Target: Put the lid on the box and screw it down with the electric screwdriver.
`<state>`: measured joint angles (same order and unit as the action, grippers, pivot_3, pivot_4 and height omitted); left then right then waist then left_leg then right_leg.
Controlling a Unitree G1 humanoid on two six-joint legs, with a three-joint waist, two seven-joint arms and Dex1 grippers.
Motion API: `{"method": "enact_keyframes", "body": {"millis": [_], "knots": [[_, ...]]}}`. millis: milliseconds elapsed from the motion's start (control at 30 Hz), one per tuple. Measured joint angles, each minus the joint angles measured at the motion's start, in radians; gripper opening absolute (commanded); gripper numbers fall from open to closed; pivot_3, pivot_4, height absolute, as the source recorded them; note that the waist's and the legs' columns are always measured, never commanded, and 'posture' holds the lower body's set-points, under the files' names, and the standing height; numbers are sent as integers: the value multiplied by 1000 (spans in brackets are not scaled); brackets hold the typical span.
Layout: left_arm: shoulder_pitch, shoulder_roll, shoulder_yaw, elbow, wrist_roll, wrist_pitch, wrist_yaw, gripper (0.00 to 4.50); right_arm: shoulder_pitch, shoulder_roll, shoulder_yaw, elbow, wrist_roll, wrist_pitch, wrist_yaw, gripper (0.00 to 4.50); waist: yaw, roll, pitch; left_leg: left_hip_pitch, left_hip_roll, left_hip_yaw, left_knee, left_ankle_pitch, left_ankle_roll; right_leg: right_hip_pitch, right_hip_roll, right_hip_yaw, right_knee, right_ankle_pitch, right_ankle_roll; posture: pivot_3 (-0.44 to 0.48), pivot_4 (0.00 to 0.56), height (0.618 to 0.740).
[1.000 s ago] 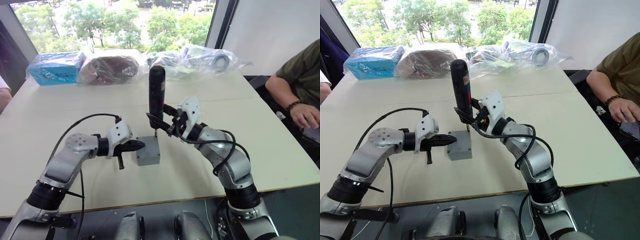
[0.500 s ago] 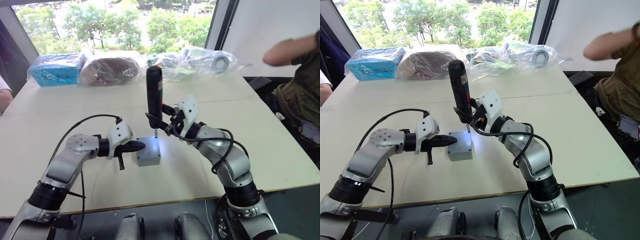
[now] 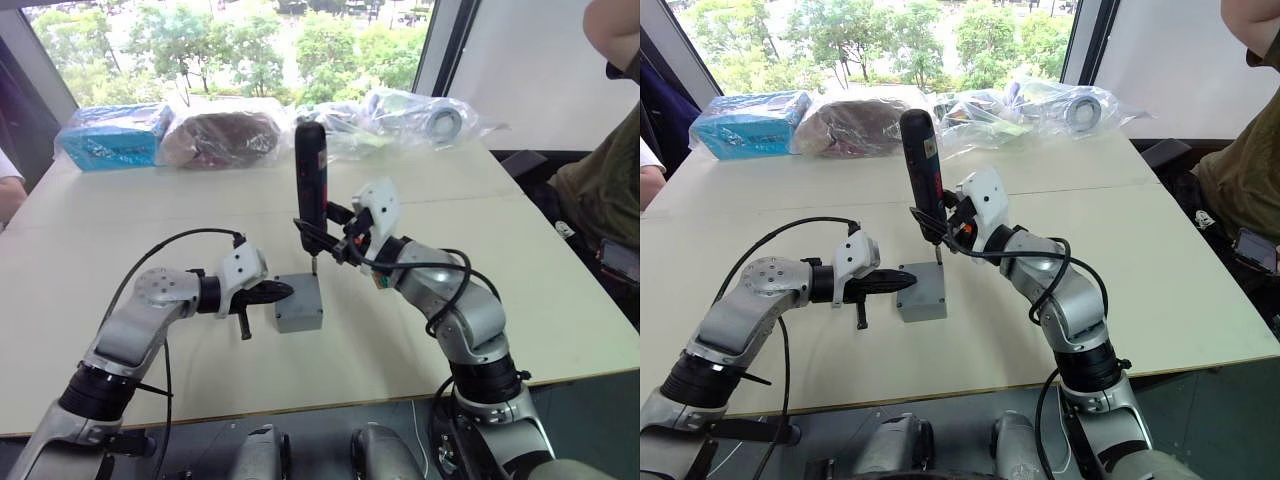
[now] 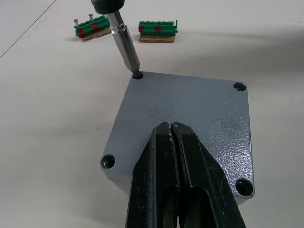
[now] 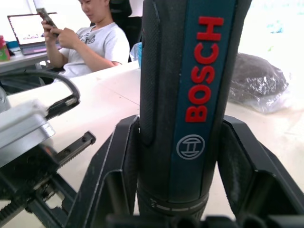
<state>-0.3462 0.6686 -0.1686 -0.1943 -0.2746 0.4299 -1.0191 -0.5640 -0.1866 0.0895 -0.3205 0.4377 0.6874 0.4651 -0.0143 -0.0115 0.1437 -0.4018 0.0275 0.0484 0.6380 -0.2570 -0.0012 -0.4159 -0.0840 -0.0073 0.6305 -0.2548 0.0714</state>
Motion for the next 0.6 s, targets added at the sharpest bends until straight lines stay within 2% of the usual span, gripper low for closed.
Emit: {"method": "enact_keyframes", "body": {"millis": [67, 233, 400, 500, 600], "knots": [[0, -1, 8, -19, -4, 3, 3, 0, -58, 4, -66, -25, 65, 39, -17, 1821, 0, 1, 1, -10, -1, 0, 0, 1, -1, -11, 0, 0, 1, 1, 0, 0, 150, 740], [6, -2, 18, -60, -25, 51, 27, 0, -194, -50, -184, -81, 209, 152, -46, 1821, 1, 0, 3, -10, -1, 1, -3, 1, -1, -11, 1, -2, 0, 1, 0, 0, 150, 740], [25, 1, 54, -144, -73, 128, 59, 0, -261, -276, -262, 47, 252, 395, -83, 1821, 4, -5, 17, -11, -2, 1, -1, 2, -1, -11, 1, -3, 0, 1, 0, 0, 150, 740], [17, 19, 91, -208, -113, 159, 67, 0, -273, -373, -262, 154, 250, 514, -86, 1821, 0, -3, 26, -14, -2, 2, 2, 2, -1, -13, 2, -2, 0, 1, 1, 0, 150, 740], [15, 38, 138, -262, -155, 193, 74, 0, -314, -487, -226, 256, 226, 600, -59, 1821, -3, 2, 32, -23, -1, 2, 6, 1, 0, -20, 8, -2, 1, 5, 8, 0, 150, 740]]}}
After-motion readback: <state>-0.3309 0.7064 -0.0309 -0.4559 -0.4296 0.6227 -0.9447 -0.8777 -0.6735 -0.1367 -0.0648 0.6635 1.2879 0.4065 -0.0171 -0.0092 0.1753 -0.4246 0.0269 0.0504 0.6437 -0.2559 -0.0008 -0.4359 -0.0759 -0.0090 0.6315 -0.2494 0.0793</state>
